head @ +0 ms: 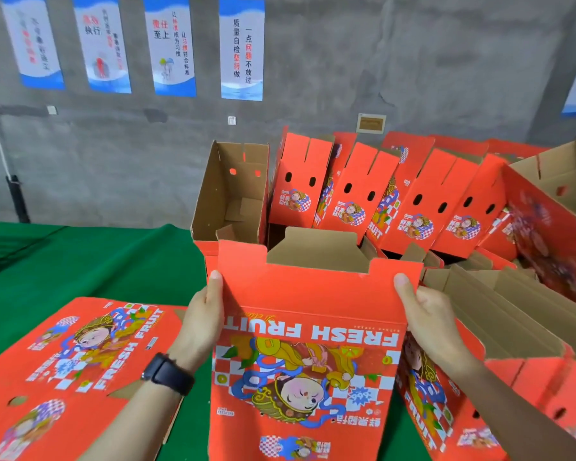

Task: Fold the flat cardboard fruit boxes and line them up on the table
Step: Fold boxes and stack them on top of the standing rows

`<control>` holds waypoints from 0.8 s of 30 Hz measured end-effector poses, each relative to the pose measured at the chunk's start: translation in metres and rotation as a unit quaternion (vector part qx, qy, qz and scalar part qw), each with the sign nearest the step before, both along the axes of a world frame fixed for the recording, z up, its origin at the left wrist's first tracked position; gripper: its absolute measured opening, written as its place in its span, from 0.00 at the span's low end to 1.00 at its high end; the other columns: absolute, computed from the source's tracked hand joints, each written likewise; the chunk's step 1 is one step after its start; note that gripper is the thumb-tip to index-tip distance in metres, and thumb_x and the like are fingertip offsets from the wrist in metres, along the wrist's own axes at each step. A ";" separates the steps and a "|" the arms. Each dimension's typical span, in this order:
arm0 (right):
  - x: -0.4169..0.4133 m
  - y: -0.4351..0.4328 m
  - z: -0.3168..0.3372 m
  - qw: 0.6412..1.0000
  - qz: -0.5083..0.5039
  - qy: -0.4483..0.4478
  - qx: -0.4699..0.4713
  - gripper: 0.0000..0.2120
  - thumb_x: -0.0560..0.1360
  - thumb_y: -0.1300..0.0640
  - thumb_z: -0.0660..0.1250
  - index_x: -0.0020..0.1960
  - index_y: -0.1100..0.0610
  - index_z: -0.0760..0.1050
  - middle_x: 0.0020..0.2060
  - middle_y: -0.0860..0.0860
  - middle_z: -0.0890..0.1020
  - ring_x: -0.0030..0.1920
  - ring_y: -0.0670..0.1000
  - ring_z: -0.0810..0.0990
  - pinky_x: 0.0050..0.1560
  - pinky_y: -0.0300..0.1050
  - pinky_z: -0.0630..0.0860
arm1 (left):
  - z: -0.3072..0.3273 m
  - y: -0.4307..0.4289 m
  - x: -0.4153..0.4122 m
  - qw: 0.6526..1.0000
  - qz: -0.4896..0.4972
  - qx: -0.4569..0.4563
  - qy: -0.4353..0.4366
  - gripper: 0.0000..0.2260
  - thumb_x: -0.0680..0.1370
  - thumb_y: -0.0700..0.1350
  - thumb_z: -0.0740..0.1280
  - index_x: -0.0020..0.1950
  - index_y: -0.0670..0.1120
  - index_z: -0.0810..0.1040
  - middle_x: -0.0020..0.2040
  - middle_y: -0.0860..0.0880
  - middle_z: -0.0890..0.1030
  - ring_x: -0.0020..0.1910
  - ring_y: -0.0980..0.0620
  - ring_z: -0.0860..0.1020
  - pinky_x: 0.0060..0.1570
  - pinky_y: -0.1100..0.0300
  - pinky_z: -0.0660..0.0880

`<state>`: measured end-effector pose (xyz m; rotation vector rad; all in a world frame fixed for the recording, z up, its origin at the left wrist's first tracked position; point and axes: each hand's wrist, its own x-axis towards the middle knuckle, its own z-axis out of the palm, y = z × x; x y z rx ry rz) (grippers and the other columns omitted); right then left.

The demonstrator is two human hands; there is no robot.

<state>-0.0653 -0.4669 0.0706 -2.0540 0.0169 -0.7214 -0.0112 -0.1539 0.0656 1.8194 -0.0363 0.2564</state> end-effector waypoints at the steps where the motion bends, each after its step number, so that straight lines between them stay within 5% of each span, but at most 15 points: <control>1: 0.000 0.001 0.000 1.000 -0.006 -0.014 0.014 0.37 0.72 0.33 0.57 0.31 0.69 0.67 0.26 0.59 0.79 0.30 0.57 0.81 0.35 0.54 0.74 | 0.000 -0.004 -0.002 1.000 0.025 -0.015 -0.011 0.29 0.82 0.59 0.48 0.50 0.39 0.80 0.47 0.41 0.83 0.51 0.42 0.80 0.57 0.47 0.75; 5: 0.000 0.000 0.001 0.998 -0.029 -0.049 0.039 0.36 0.71 0.37 0.62 0.34 0.74 0.68 0.30 0.67 0.78 0.33 0.67 0.79 0.36 0.60 0.75 | -0.002 -0.017 -0.013 0.993 0.028 -0.043 -0.103 0.16 0.83 0.46 0.52 0.68 0.47 0.73 0.66 0.48 0.75 0.65 0.48 0.73 0.68 0.50 0.67; 9: 0.000 0.000 -0.008 0.998 -0.033 -0.046 0.040 0.32 0.72 0.42 0.67 0.30 0.69 0.60 0.26 0.67 0.70 0.26 0.59 0.69 0.32 0.50 0.65 | -0.017 -0.024 -0.024 0.989 0.089 0.041 -0.113 0.17 0.81 0.38 0.59 0.70 0.36 0.70 0.76 0.50 0.60 0.74 0.52 0.61 0.69 0.64 0.56; 13: -0.001 0.000 -0.019 0.996 -0.062 -0.053 -0.030 0.28 0.73 0.51 0.72 0.28 0.56 0.54 0.22 0.49 0.58 0.26 0.47 0.58 0.30 0.44 0.57 | -0.028 -0.024 -0.035 0.975 0.121 0.134 -0.131 0.19 0.78 0.34 0.63 0.68 0.34 0.70 0.77 0.49 0.56 0.74 0.50 0.61 0.65 0.67 0.58; 16: 0.000 -0.007 -0.030 0.994 -0.073 -0.023 -0.073 0.26 0.71 0.52 0.74 0.27 0.59 0.60 0.22 0.48 0.64 0.26 0.48 0.62 0.32 0.45 0.62 | -0.028 -0.026 -0.040 0.971 0.120 0.150 -0.140 0.21 0.76 0.30 0.64 0.69 0.35 0.69 0.77 0.48 0.57 0.74 0.49 0.61 0.65 0.70 0.55; 19: -0.002 -0.007 -0.032 0.993 -0.075 0.031 -0.088 0.11 0.70 0.54 0.76 0.48 0.57 0.77 0.42 0.47 0.80 0.44 0.48 0.76 0.47 0.43 0.69 | -0.029 -0.027 -0.042 0.971 0.123 0.152 -0.140 0.26 0.73 0.29 0.66 0.71 0.36 0.66 0.77 0.46 0.58 0.75 0.47 0.61 0.69 0.63 0.57; 21: -0.003 -0.007 -0.033 0.990 -0.064 0.049 -0.114 0.26 0.70 0.57 0.76 0.65 0.54 0.72 0.54 0.48 0.76 0.54 0.45 0.71 0.53 0.40 0.64 | -0.030 -0.026 -0.041 0.969 0.127 0.148 -0.153 0.33 0.71 0.27 0.67 0.74 0.38 0.61 0.76 0.43 0.59 0.74 0.43 0.61 0.71 0.60 0.56; 24: -0.006 -0.005 -0.029 0.988 -0.045 0.030 -0.144 0.33 0.70 0.60 0.75 0.71 0.50 0.66 0.64 0.49 0.70 0.62 0.46 0.69 0.59 0.40 0.63 | -0.023 -0.022 -0.037 0.981 0.109 0.099 -0.128 0.47 0.68 0.26 0.69 0.78 0.49 0.47 0.69 0.42 0.62 0.58 0.42 0.74 0.62 0.53 0.70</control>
